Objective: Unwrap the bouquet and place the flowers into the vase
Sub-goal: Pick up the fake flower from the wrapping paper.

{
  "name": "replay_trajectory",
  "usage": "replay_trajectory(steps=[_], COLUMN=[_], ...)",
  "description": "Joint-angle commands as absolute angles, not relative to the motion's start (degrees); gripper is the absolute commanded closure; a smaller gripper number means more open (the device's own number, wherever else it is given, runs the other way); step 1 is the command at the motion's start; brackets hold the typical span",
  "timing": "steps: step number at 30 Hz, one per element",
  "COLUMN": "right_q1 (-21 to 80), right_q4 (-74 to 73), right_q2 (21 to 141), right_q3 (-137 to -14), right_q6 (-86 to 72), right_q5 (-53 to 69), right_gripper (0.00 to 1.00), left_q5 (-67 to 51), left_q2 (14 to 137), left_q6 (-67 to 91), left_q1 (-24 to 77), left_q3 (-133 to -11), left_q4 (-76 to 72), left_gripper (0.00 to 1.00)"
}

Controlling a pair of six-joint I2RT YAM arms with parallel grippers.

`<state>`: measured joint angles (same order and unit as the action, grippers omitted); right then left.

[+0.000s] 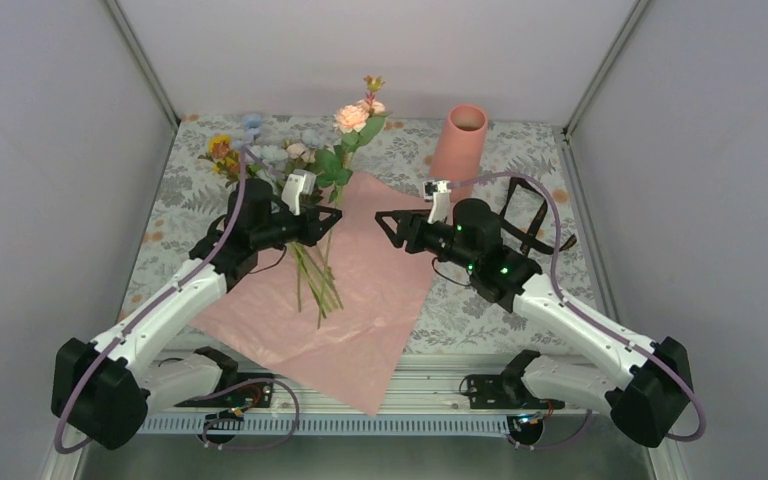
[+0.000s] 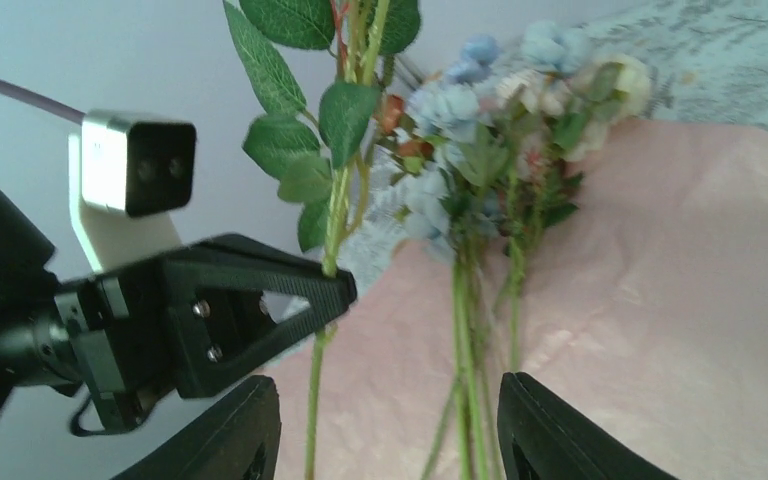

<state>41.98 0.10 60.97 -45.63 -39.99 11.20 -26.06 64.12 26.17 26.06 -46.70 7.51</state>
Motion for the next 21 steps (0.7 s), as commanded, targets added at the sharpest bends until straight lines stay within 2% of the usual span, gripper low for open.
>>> replay_trajectory(steps=[1, 8, 16, 21], right_q1=[42.5, 43.1, 43.7, 44.2], right_q4=[7.3, 10.1, 9.1, 10.2], right_q2=[62.8, 66.4, 69.4, 70.7], right_q3=[-49.8, -52.4, -54.9, -55.2], right_q6=[-42.3, -43.5, -45.5, -45.7], right_q5=[17.1, 21.5, 20.9, 22.0], right_gripper=[0.44, 0.51, 0.54, 0.60], left_q5=[-36.1, -42.7, -45.2, -46.3], left_q2=[61.2, 59.0, 58.7, 58.3], left_q6=[23.3, 22.1, 20.7, 20.7], left_q1=[26.4, 26.9, 27.0, 27.1], left_q3=[-45.4, -45.8, -46.8, -46.0], left_q4=[1.4, 1.3, 2.1, 1.6], left_gripper=[0.98, 0.98, 0.98, 0.98])
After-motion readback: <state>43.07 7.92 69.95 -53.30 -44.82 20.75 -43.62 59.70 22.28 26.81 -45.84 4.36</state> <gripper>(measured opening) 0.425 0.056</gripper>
